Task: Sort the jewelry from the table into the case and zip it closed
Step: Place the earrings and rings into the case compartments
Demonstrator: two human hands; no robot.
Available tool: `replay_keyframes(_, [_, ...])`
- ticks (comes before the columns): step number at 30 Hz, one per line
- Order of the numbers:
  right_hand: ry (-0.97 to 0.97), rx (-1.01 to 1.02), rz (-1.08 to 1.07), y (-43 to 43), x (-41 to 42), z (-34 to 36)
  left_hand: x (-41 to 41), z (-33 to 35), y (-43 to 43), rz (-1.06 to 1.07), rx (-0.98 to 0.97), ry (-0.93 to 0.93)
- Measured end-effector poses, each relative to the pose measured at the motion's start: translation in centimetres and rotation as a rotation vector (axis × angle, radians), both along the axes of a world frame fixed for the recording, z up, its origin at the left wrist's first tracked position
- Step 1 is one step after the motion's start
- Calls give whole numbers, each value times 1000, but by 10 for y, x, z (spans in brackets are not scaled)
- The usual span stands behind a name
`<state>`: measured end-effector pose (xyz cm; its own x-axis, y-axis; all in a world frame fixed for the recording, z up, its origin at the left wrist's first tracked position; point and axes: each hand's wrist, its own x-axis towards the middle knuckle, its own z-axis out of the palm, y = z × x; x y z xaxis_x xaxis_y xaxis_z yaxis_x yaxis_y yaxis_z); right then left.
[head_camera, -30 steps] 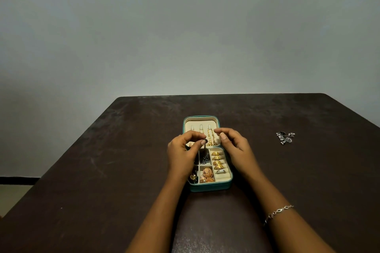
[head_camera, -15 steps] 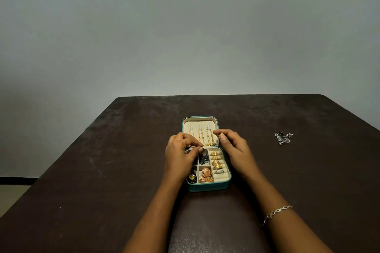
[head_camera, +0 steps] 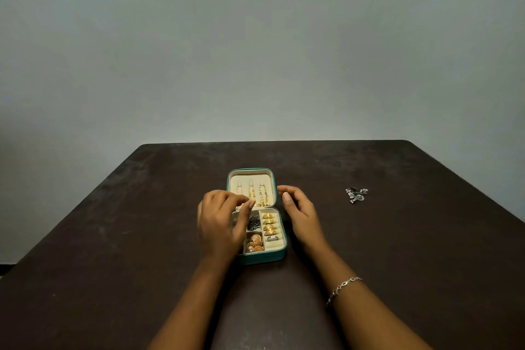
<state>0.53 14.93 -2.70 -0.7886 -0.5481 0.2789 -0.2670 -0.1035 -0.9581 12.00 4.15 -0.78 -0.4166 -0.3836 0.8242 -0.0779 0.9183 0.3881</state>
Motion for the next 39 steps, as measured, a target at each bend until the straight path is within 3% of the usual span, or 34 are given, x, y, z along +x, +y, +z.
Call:
replay_keyframes(4, [20, 10, 9, 23, 4, -5, 1, -2, 33, -32, -319, 70])
replay_keyframes(7, [48, 36, 47, 48, 10, -7, -6, -10, 61, -148, -444, 49])
replay_keyframes(16, [93, 140, -5, 129, -12, -10, -35, -21, 112, -254, -557, -84])
replay_keyframes(23, [132, 223, -169, 170, -55, -3, -69, -20, 122, -248, -368, -142])
replay_keyframes(31, [185, 357, -363, 158, -108, 6, -112, -20, 121, -180, -62, -199])
replay_keyframes(39, [216, 384, -380, 130, -146, 8, -149, -14, 117, -195, 94, -223])
